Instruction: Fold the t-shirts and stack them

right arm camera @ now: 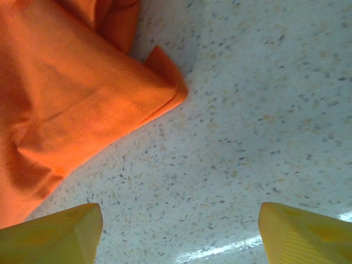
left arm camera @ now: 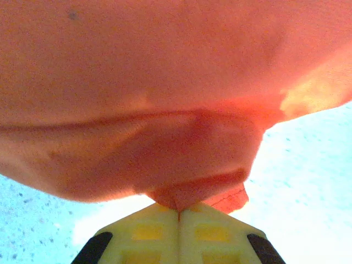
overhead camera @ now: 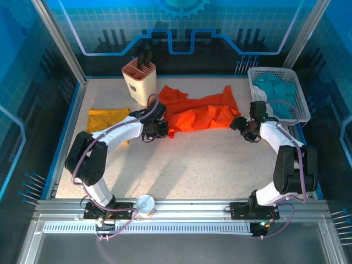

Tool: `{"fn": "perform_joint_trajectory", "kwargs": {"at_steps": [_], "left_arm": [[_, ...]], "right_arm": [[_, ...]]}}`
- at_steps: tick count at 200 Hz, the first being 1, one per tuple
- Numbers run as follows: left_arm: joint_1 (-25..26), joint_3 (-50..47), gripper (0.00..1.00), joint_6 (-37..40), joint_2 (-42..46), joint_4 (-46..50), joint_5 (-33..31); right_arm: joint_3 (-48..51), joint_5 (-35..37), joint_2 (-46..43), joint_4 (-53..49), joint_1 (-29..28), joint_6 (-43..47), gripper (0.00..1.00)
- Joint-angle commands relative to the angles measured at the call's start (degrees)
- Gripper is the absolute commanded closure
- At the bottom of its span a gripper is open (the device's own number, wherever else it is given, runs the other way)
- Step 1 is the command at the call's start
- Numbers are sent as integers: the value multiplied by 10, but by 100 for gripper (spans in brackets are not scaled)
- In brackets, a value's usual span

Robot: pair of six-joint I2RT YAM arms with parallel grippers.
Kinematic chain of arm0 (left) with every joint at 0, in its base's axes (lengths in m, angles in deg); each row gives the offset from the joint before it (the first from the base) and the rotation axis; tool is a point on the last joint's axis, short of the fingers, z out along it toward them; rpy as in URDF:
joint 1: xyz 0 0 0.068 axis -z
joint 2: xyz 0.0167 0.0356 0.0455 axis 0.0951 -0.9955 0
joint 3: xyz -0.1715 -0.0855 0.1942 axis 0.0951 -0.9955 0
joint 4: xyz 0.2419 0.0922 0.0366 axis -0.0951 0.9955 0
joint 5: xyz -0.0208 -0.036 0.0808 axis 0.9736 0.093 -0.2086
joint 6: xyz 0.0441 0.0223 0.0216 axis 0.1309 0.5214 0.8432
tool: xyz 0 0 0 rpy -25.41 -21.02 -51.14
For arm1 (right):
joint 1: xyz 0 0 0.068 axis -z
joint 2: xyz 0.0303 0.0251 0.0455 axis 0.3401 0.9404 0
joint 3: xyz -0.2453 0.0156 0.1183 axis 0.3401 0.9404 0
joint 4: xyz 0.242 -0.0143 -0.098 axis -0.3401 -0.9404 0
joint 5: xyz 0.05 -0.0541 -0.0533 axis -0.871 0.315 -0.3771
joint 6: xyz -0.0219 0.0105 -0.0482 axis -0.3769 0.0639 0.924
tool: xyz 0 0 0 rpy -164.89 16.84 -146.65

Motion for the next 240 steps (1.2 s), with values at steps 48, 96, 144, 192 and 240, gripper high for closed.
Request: {"fn": "perform_joint_trajectory", "kwargs": {"at_steps": [48,96,144,192,240], "left_arm": [[5,-11,100,-4,73,101,95],[5,-25,100,-2,70,103,97],[3,-17,100,6,80,122,81],[2,-20,100,8,77,118,84],[-12,-18,100,35,79,141,68]], "right_arm": [[-12,-28,28,11,30,20,33],[1,-84,81,69,25,28,59],[-9,-77,105,93,15,25,45],[-35,-89,148,109,-8,11,57],[-30,-76,111,96,-21,15,96]]}}
